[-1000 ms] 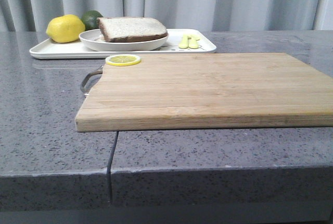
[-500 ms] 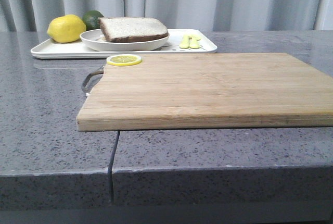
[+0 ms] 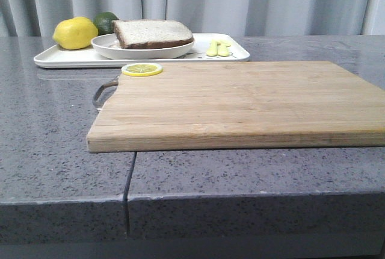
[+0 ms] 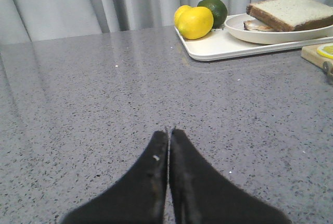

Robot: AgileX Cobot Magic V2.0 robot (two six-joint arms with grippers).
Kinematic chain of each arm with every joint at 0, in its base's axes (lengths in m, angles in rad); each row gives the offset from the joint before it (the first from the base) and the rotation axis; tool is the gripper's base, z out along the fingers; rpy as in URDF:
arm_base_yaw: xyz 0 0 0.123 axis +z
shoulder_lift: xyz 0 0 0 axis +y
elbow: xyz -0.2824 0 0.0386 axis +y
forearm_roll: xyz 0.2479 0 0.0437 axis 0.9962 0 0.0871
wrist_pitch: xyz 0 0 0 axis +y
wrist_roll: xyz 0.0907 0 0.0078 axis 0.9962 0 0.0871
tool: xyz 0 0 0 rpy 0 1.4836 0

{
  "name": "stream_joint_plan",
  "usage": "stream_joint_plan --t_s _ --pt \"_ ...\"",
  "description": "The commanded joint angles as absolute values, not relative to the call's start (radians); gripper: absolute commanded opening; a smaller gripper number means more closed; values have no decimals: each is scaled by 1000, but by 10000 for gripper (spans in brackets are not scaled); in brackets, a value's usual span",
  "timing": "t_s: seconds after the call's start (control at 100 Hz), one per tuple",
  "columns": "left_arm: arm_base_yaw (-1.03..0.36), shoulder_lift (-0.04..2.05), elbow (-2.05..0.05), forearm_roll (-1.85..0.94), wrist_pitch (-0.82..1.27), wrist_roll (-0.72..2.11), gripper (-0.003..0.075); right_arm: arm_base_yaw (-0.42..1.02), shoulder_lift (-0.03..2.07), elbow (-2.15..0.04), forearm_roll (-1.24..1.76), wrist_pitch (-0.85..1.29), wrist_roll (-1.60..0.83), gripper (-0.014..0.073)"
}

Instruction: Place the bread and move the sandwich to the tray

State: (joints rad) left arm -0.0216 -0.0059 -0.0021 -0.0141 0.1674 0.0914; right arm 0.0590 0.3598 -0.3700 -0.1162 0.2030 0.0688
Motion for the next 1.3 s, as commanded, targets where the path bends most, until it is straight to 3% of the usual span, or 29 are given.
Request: stream_joint_plan --t_s 0.0,0.48,0.98,1.29 --pt "-19 -35 14 -24 81 85 -20 54 366 -396 -123 121 66 -67" --pt "-19 -35 14 -24 81 85 -20 54 330 -386 -147 119 65 -67" --pt "-19 -35 14 -24 81 85 -20 54 92 -29 -68 -52 57 -67" --pt "-19 -35 14 -24 81 85 -20 54 32 29 -68 -78 58 -67"
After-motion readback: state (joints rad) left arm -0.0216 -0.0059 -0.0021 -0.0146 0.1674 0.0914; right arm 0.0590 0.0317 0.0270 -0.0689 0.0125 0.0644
